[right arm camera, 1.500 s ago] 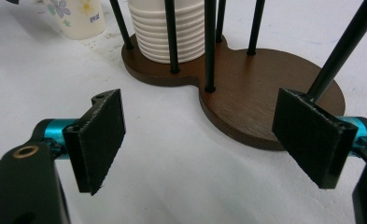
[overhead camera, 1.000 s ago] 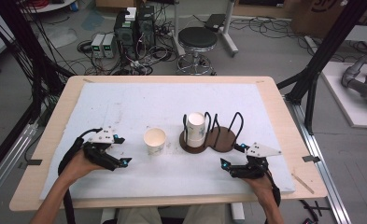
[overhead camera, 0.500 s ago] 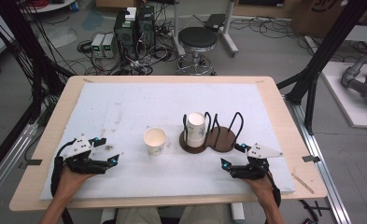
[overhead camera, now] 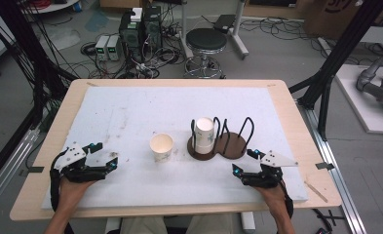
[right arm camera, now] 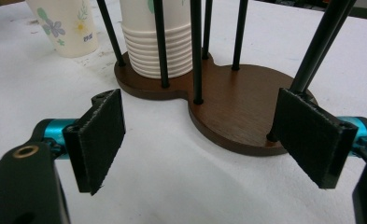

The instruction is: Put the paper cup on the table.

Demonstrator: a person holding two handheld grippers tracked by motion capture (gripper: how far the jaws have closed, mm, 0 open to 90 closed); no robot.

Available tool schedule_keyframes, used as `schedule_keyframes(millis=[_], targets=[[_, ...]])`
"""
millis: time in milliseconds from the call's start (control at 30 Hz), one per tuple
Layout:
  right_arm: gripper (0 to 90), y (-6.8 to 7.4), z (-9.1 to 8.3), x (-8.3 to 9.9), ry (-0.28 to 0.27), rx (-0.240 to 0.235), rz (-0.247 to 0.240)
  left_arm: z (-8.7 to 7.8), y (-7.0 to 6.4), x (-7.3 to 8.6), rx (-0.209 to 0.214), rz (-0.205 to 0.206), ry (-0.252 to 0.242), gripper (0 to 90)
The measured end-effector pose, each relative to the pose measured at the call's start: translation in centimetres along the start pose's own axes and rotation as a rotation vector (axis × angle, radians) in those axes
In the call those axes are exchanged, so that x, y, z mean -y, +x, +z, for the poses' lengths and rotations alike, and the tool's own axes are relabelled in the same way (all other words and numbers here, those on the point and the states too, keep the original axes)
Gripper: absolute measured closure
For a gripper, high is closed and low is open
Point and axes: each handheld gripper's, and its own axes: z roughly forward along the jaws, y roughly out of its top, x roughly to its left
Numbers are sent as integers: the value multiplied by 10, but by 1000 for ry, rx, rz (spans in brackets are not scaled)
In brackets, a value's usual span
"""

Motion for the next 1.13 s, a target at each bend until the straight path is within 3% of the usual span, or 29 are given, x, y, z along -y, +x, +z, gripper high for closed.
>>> schedule_keyframes(millis=[167, 1133], targets=[[177, 1, -1, 0, -4, 12, 0, -3, 0, 1, -8, -3, -26, 152], [177, -2, -4, 2, -38, 0, 23, -3, -1, 1, -32, -9, -28, 151]])
